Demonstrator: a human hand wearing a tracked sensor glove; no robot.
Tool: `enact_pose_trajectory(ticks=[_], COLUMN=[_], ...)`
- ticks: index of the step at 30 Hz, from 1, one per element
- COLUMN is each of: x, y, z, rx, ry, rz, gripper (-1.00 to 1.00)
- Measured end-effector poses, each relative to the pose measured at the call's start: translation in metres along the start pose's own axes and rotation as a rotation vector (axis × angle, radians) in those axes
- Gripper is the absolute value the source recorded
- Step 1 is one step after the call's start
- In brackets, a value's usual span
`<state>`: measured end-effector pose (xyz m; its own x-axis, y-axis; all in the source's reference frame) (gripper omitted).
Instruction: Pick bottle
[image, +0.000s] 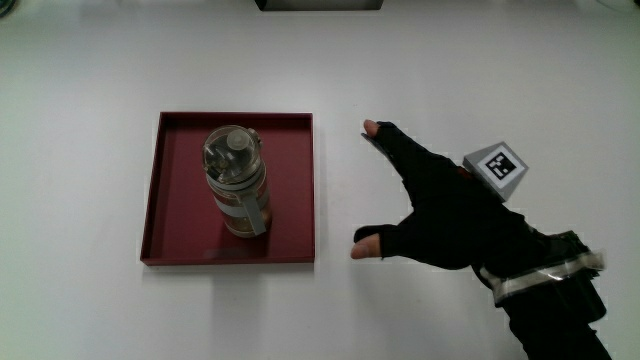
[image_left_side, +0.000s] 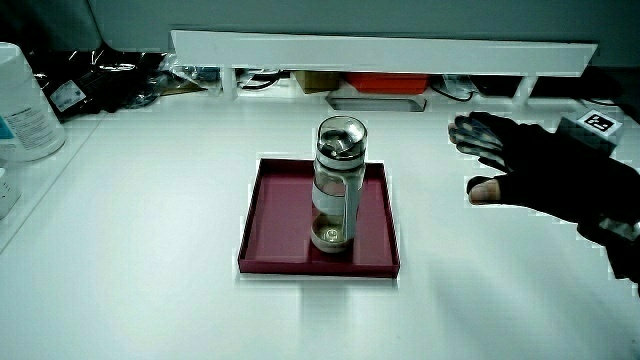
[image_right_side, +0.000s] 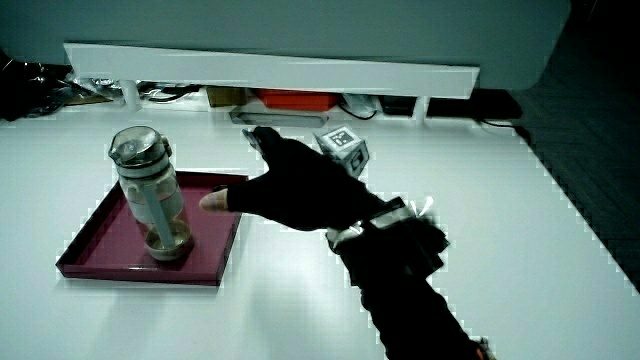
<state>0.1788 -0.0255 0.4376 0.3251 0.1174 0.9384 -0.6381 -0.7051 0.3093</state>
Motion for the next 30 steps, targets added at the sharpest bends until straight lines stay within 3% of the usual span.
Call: enact_pose_trajectory(ticks=[5, 8, 9, 11, 12, 15, 16, 22, 27, 30], x=[-0.003, -0.010, -0.011, -0.011, -0.012, -0.010, -0.012, -0.007, 0.001, 0.008], y=[0.016, 0.026, 0.031, 0.037, 0.039, 0.049, 0.052, 0.071, 0.086, 0.095], z=[-0.008, -0.015, -0.017, -0.022, -0.025, -0.031, -0.035, -0.052, -0.070, -0.079], rx=[-0.021, -0.035, -0.048, -0.056, -0.065, -0.081, -0.090, -0.118, -0.156, -0.161], ry=[0.008, 0.049, 0.049, 0.033, 0.065, 0.043, 0.069, 0.088, 0.143, 0.130], rz=[-0.061, -0.058, -0.006, -0.005, -0.043, -0.063, -0.048, -0.057, -0.055, -0.070], gripper=[0.00, 0.00, 0.00, 0.00, 0.00, 0.00, 0.00, 0.00, 0.00, 0.00])
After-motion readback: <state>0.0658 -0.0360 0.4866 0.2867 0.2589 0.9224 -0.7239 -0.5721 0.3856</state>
